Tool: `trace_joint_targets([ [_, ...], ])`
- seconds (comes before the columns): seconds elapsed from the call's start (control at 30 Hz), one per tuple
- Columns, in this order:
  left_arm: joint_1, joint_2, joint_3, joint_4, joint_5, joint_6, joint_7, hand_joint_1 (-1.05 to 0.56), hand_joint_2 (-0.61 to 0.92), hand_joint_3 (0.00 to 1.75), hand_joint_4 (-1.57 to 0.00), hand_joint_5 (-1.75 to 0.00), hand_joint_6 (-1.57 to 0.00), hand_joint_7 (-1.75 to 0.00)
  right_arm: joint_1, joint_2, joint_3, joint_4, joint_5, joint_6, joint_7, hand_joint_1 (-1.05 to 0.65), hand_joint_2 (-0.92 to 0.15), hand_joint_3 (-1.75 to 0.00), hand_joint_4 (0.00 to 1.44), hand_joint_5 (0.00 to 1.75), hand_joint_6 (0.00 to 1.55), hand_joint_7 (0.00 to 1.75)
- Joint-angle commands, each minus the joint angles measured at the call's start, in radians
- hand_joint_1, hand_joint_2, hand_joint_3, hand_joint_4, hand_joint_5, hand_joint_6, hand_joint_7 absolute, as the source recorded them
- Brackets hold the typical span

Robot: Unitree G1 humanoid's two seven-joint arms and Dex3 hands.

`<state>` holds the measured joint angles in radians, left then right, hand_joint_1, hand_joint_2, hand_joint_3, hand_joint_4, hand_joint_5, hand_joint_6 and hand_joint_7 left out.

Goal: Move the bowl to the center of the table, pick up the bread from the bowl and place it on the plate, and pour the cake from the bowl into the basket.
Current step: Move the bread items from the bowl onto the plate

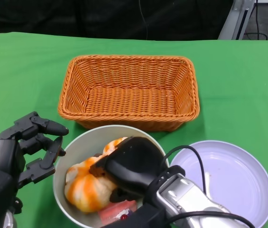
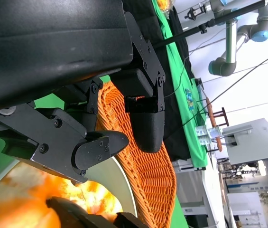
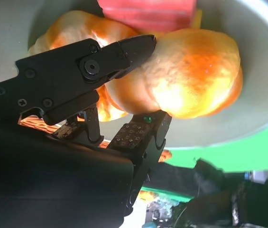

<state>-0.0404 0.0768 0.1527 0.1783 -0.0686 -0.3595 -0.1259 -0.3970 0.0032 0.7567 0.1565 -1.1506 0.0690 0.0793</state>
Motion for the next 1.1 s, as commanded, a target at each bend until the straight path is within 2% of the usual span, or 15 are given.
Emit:
trace_joint_targets([
  [0.03,0.001,0.011,0.004,-0.001,-0.001,0.006,0.012,-0.09,0.6,0.79,-0.76,-1.39,-0.8,-1.08,0.029,-0.027,-0.02,-0.005,0.055,-0.005,0.011,-0.34,-0.92,-0.1,0.68,1.3,0.93,0.01],
  [0.23,0.002,0.008,0.006,-0.005,-0.013,0.015,0.01,-0.1,0.61,0.78,-0.77,-1.38,-0.81,-1.07,0.037,-0.041,-0.045,-0.064,0.116,-0.015,0.035,-0.34,-0.92,-0.14,0.71,1.09,0.83,0.0],
  [0.4,0.002,0.006,0.006,-0.008,-0.005,0.014,0.017,-0.11,0.61,0.77,-0.77,-1.37,-0.81,-1.06,0.049,-0.05,-0.062,-0.12,0.159,-0.01,0.053,-0.32,-0.92,-0.1,0.75,1.04,0.88,0.03],
  [0.43,0.001,0.006,0.006,-0.005,-0.004,0.009,0.017,-0.1,0.61,0.77,-0.78,-1.37,-0.82,-1.06,0.052,-0.05,-0.065,-0.129,0.168,-0.009,0.055,-0.31,-0.92,-0.1,0.76,1.05,0.94,0.06],
  [0.5,0.001,0.007,0.006,-0.004,-0.004,0.006,0.014,-0.1,0.61,0.78,-0.78,-1.37,-0.82,-1.06,0.063,-0.047,-0.078,-0.155,0.188,-0.002,0.063,-0.31,-0.92,-0.11,0.77,1.07,0.99,0.08],
  [0.53,0.001,0.008,0.006,-0.004,-0.002,0.006,0.015,-0.11,0.61,0.78,-0.77,-1.37,-0.82,-1.06,0.07,-0.044,-0.085,-0.17,0.198,0.004,0.068,-0.31,-0.92,-0.11,0.73,1.22,1.03,0.1],
  [0.67,0.001,0.007,0.007,-0.005,-0.002,0.007,0.016,-0.12,0.61,0.77,-0.76,-1.37,-0.82,-1.06,0.089,-0.038,-0.107,-0.219,0.24,0.023,0.093,-0.31,-0.92,-0.08,0.71,1.38,1.09,0.14],
  [0.9,-0.002,0.011,0.012,0.005,-0.002,-0.008,0.014,-0.09,0.63,0.74,-0.75,-1.4,-0.82,-1.07,0.124,-0.048,-0.152,-0.376,0.299,0.112,0.224,-0.31,-0.92,-0.07,0.76,1.3,1.08,0.11],
  [0.97,-0.003,0.012,0.012,0.008,-0.004,-0.01,0.011,-0.09,0.64,0.75,-0.75,-1.4,-0.81,-1.07,0.131,-0.051,-0.165,-0.414,0.309,0.129,0.243,-0.3,-0.92,-0.08,0.75,1.38,1.09,0.09],
  [1.1,-0.005,0.013,0.014,0.014,-0.005,-0.015,0.011,-0.08,0.63,0.75,-0.75,-1.4,-0.81,-1.06,0.139,-0.056,-0.188,-0.465,0.331,0.149,0.272,-0.28,-0.92,-0.08,0.75,1.43,1.1,0.08],
])
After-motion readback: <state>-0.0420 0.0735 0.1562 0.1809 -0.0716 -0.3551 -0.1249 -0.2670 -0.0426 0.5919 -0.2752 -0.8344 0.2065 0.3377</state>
